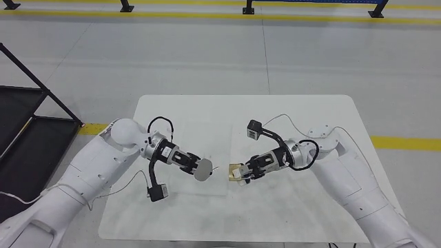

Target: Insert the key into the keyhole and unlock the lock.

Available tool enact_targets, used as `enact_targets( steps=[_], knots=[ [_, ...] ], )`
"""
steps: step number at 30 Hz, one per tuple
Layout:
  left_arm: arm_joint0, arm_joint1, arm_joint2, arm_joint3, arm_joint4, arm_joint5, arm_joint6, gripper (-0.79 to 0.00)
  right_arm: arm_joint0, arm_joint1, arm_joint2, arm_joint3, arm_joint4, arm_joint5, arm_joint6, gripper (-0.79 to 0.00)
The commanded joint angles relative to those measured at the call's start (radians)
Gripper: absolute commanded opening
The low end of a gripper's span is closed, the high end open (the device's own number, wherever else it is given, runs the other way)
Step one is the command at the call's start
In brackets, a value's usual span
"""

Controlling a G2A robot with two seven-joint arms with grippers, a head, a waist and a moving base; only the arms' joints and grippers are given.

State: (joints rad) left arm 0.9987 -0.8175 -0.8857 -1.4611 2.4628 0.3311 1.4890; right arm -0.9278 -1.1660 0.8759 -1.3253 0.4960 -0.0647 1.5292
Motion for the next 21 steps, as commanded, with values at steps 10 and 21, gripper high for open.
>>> enact_targets(
  steps=[10,21],
  knots=[
    [-0.030,0.026,0.092,-0.084,0.003,-0.047,0.047,-0.785,0.132,0.049,-0.193,0.004,0.014,-0.048,0.007,-0.785],
    [-0.079,0.059,0.164,-0.140,-0.014,-0.046,0.047,-0.785,0.247,0.100,-0.388,0.003,0.165,-0.113,0.007,-0.785]
  ],
)
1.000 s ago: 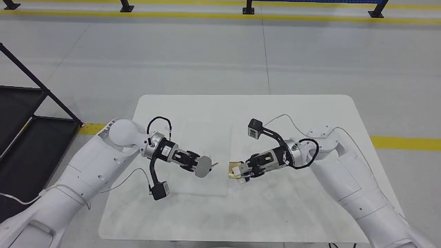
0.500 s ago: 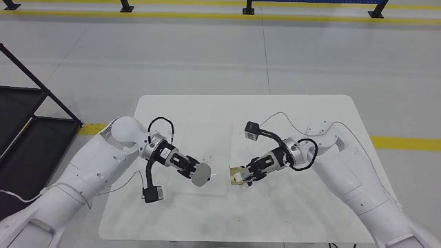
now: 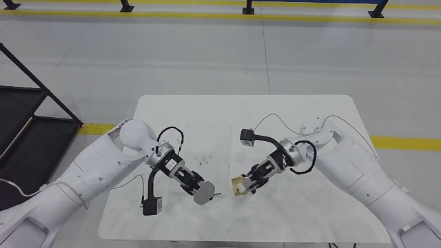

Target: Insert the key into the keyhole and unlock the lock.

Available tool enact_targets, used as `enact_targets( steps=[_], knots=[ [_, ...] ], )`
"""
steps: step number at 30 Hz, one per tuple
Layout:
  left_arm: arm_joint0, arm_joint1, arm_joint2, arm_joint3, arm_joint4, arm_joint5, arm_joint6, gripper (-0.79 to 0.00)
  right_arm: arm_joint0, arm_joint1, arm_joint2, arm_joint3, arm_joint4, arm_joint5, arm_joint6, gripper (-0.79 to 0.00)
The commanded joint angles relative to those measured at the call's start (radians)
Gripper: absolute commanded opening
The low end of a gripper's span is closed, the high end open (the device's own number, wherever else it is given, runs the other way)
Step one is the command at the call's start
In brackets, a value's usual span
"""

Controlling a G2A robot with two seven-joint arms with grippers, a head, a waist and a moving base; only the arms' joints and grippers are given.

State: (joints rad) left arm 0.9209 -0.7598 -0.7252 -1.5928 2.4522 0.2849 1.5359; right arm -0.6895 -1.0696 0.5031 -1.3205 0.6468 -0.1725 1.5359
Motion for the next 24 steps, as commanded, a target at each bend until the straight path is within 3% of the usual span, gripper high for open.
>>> enact_targets(
  steps=[1,12,24],
  knots=[
    [-0.003,0.004,0.009,-0.012,-0.011,0.000,0.000,-0.785,0.022,0.010,-0.037,-0.001,0.037,-0.014,0.000,-0.785],
    [-0.017,0.008,0.048,-0.023,-0.045,0.021,-0.021,-0.785,0.112,0.041,-0.169,-0.006,0.167,-0.086,0.000,-0.785],
    [-0.038,-0.003,0.087,-0.003,-0.064,0.058,-0.057,-0.785,0.143,0.043,-0.208,-0.006,0.226,-0.112,0.000,-0.785]
  ],
)
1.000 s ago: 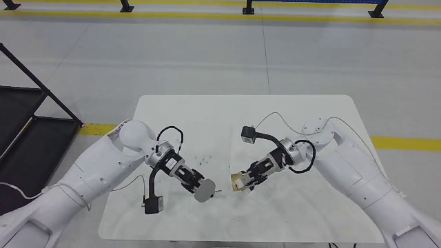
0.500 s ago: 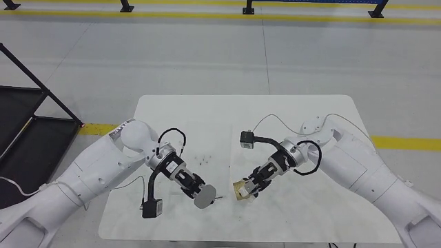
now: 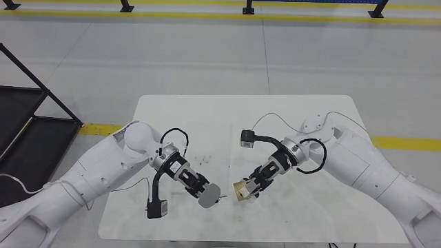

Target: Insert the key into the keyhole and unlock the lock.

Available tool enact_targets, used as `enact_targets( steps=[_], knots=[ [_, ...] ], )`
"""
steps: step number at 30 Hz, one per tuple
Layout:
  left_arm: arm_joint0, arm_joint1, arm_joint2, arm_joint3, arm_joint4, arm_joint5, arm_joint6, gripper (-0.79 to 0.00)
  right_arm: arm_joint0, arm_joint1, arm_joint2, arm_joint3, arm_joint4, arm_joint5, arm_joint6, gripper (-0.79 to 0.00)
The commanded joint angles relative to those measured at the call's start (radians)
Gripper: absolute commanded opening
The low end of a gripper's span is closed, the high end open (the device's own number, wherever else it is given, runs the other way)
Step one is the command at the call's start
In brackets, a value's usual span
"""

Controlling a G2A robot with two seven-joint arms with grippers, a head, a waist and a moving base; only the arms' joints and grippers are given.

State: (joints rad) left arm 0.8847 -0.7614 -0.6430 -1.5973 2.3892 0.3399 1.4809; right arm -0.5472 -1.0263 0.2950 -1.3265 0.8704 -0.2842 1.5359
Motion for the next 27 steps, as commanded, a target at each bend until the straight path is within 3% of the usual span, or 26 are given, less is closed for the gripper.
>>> enact_targets(
  steps=[1,27],
  knots=[
    [-0.005,-0.003,0.008,0.003,-0.001,0.006,-0.006,-0.785,0.001,-0.002,0.000,0.001,0.003,0.000,0.000,-0.785],
    [-0.036,-0.014,0.054,0.030,-0.011,0.055,-0.055,-0.785,-0.035,-0.032,0.046,0.017,-0.012,0.000,0.000,-0.785]
  ],
)
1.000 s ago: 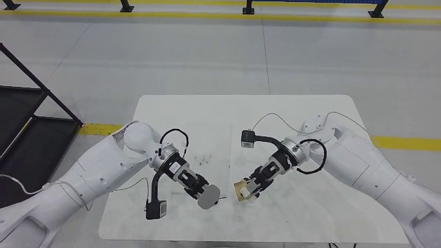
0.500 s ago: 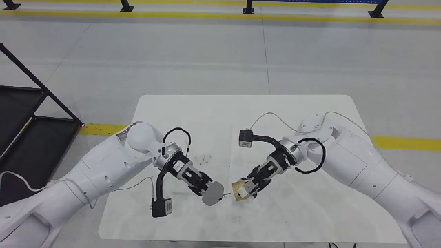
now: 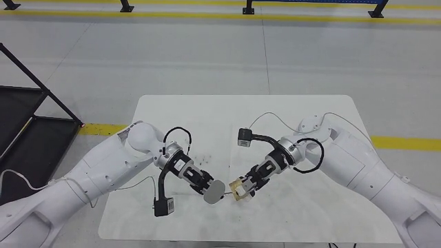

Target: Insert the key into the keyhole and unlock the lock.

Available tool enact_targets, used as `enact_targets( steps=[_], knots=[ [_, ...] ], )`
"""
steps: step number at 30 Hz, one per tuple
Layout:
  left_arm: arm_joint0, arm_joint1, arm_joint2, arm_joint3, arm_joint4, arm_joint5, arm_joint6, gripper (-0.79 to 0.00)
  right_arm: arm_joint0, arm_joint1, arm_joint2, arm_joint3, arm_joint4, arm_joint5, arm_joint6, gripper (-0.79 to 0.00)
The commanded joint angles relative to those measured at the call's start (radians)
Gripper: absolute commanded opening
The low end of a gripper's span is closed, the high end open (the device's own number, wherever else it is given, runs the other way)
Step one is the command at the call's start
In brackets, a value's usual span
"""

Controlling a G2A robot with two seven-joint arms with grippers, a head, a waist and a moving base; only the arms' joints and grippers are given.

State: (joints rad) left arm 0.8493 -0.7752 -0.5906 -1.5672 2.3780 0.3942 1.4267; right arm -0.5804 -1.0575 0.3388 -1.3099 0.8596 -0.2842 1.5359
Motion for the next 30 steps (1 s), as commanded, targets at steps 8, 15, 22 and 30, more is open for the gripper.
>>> enact_targets(
  steps=[8,15,22,30],
  knots=[
    [-0.003,0.004,0.003,0.002,-0.006,0.008,-0.008,-0.785,-0.015,-0.004,0.024,0.012,0.001,0.000,0.000,-0.785],
    [0.008,0.012,-0.011,0.010,-0.003,0.052,-0.052,-0.785,-0.048,-0.006,0.075,0.030,0.014,-0.010,-0.010,-0.785],
    [0.020,0.024,-0.021,-0.003,-0.002,0.087,-0.087,-0.785,-0.081,-0.008,0.120,0.035,0.002,-0.021,-0.021,-0.785],
    [0.023,0.035,-0.020,-0.013,-0.003,0.102,-0.102,-0.785,-0.107,-0.012,0.157,0.040,-0.019,-0.016,-0.016,-0.785]
  ],
)
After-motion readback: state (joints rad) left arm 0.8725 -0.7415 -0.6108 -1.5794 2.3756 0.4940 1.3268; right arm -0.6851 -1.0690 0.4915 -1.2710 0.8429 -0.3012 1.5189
